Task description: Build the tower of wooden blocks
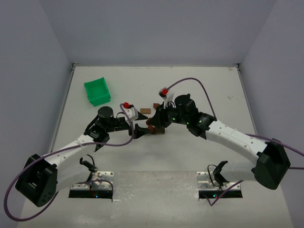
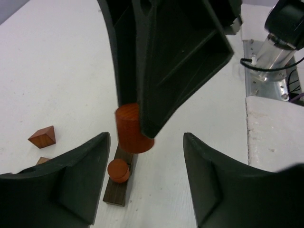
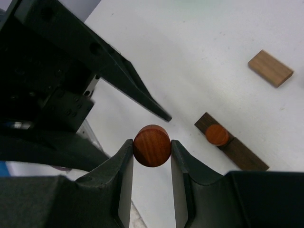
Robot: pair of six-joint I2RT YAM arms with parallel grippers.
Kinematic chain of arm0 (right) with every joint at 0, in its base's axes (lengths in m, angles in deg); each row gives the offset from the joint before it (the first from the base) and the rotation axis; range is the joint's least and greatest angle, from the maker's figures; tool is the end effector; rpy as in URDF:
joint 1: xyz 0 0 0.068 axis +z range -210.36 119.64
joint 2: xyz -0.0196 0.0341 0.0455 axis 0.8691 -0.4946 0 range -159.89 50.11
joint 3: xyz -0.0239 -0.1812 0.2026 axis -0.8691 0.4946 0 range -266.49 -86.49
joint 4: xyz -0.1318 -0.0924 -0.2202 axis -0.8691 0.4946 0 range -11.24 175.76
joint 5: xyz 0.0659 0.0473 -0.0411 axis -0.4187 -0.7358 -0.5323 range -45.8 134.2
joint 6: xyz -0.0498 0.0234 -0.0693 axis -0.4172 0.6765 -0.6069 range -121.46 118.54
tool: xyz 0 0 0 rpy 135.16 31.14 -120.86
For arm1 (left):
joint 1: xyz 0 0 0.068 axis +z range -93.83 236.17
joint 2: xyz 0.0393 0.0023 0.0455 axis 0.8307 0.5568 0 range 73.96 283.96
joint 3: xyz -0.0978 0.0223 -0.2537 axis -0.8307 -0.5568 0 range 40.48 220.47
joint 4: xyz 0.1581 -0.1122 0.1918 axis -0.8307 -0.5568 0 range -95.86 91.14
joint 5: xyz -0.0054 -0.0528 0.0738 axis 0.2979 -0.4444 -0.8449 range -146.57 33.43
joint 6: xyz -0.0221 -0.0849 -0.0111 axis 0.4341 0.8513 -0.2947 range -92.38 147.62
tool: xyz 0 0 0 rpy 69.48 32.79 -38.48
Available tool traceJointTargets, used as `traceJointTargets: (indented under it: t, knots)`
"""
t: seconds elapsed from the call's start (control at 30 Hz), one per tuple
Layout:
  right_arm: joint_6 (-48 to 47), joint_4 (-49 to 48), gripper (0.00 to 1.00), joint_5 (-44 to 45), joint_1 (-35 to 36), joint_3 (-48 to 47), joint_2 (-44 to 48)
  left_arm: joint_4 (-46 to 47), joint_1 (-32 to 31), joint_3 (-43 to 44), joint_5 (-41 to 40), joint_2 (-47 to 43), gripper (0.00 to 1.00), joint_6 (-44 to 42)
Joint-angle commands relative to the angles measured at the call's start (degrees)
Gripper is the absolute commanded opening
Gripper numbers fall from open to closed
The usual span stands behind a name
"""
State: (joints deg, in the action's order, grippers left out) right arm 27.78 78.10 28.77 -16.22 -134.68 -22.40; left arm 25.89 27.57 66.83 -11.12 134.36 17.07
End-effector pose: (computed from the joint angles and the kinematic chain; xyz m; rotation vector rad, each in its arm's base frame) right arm 0.2271 0.2496 0.2540 -0.4634 2.0881 1.0634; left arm 0.2046 -0.1753 0.2280 1.1183 1.3730 -0.9124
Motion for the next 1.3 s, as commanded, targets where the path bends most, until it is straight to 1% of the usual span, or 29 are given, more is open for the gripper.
traceJointTargets:
  t: [0.0,0.07,0.13,0.23,0.27,0.33,0.43,0.47,0.5,0.53,0.57,0.63,0.7,0.8,0.9,0.97,1.07,1.2,1.27]
  knots:
    - [-12.9,0.0,0.11,4.1,0.2,-4.4,0.7,3.5,-0.8,-0.9,0.1,-3.6,0.99,0.8]
    - [-17.7,0.2,0.1,4.7,-0.2,-4.4,1.2,3.8,-0.8,-1.5,-0.8,-5.0,1.0,1.5]
    - [-23.9,-0.3,0.09,2.7,-0.9,-4.1,2.0,4.1,-0.8,-2.1,-2.1,-6.3,1.0,2.7]
    - [-36.3,-0.5,0.08,-2.5,-3.4,-3.7,3.0,3.7,-0.8,-1.9,-6.3,-7.6,1.0,5.8]
    - [-40.6,-0.6,0.08,-5.4,-3.7,-3.7,3.3,3.6,-0.8,-1.8,-6.9,-7.9,1.0,6.8]
    - [-55.0,0.1,0.09,-23.5,-7.6,-0.8,4.8,2.4,-0.8,-1.2,-11.5,-8.6,1.0,10.3]
    - [-68.6,7.7,0.1,-34.9,-10.9,-2.2,3.7,-2.2,-0.7,1.0,-21.4,-9.0,1.0,16.1]
    - [-71.8,9.7,0.1,-36.6,-11.1,-3.0,3.0,-2.8,-0.7,1.2,-22.6,-8.9,1.0,17.8]
    - [-77.0,13.1,0.1,-37.1,-11.1,-4.0,2.3,-4.0,-0.7,2.0,-25.5,-8.6,1.0,21.1]
    - [-80.8,16.3,0.1,-37.6,-11.1,-5.8,0.7,-7.4,-0.8,3.2,-30.5,-8.1,1.0,24.2]
    - [-82.5,18.0,0.1,-38.1,-11.2,-7.3,-0.6,-10.4,-0.8,5.0,-34.1,-7.6,1.0,26.5]
    - [-90.2,26.5,0.1,-39.1,-11.3,-9.9,-3.2,-15.8,-0.7,7.6,-39.2,-5.8,1.0,33.0]
    - [-92.1,29.7,0.1,-40.1,-11.2,-11.7,-5.7,-19.9,-0.7,8.1,-43.5,-5.6,1.0,36.7]
    - [-91.4,30.6,0.1,-38.7,-11.3,-12.4,-8.1,-21.9,-0.6,6.8,-49.0,-7.4,1.0,39.4]
    - [-87.1,29.4,0.1,-36.1,-11.2,-12.5,-10.4,-23.5,-0.6,6.2,-55.1,-10.1,1.0,41.5]
    - [-83.7,27.8,0.07,-34.7,-11.2,-12.3,-11.6,-24.6,-0.6,6.3,-60.2,-11.3,1.0,42.7]
    - [-79.9,24.9,0.07,-31.5,-11.3,-11.4,-13.4,-26.4,-0.4,5.4,-63.1,-12.5,1.0,43.1]
    - [-78.0,21.7,0.06,-28.3,-11.3,-10.5,-16.9,-26.7,0.1,5.9,-66.3,-11.2,1.0,42.2]
    - [-78.0,21.7,0.04,-26.7,-11.2,-11.0,-19.3,-26.8,0.5,6.1,-67.1,-9.9,1.0,42.0]
